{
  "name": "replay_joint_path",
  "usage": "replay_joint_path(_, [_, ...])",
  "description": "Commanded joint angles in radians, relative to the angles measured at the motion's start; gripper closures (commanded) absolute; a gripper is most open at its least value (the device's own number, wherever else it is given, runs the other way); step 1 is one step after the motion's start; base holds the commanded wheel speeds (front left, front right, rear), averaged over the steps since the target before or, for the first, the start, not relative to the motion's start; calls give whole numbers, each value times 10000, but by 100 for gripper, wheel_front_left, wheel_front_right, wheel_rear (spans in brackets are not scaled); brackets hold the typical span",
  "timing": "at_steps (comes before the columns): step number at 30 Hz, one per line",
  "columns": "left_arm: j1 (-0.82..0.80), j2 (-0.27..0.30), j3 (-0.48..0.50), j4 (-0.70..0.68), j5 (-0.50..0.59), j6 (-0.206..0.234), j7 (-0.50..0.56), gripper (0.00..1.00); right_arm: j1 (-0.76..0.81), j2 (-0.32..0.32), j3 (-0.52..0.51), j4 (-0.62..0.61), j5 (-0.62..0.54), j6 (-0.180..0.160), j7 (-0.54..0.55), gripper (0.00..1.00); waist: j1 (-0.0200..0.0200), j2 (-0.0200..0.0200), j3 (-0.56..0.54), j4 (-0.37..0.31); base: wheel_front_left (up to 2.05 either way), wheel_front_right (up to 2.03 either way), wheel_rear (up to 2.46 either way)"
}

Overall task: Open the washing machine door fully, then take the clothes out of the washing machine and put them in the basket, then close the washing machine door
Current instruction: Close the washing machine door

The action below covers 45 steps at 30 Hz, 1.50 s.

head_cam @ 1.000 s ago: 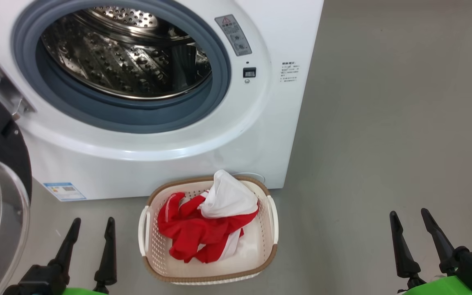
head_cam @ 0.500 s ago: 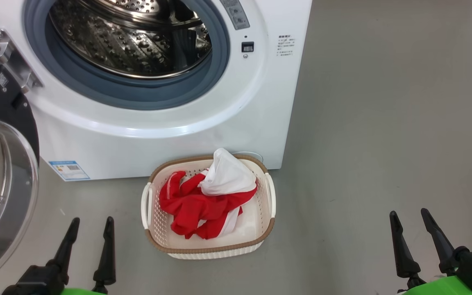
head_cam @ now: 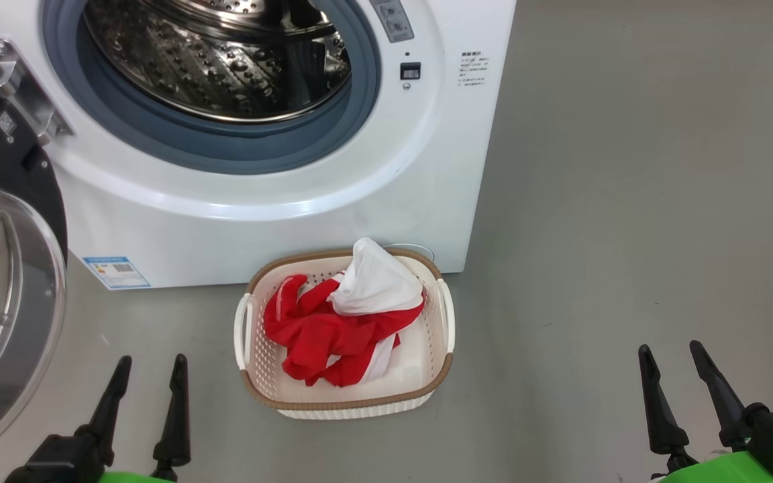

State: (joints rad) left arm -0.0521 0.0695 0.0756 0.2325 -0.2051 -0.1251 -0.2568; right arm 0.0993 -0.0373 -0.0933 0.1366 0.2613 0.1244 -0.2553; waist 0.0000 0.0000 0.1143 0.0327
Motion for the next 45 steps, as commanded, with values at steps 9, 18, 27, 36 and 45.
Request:
replay_joint_path(9, [-312,62,301,50,-296,-56,-49,0,-284,-129,204,-242,-53,63,-65,0,0,0,94,585,0,0,0])
replay_joint_path(18, [-238,-129,433,281,-417,-56,-49,0,-449,-132,388,-115,-331,63,-65,0,0,0,98,1689,0,0,0])
replay_joint_path(27, [-48,-188,355,460,-1015,67,-49,0,-830,-437,819,100,-434,63,-65,0,0,0,117,3104,0,0,0])
replay_joint_path(36, [52,-191,-170,459,-1592,414,-49,0,-1161,-791,1359,341,-360,63,-65,0,0,0,117,4356,0,0,0])
replay_joint_path(45, [256,-192,-135,277,-1979,702,-49,0,-1546,-932,2115,621,-257,63,-65,0,0,0,110,4942,0,0,0])
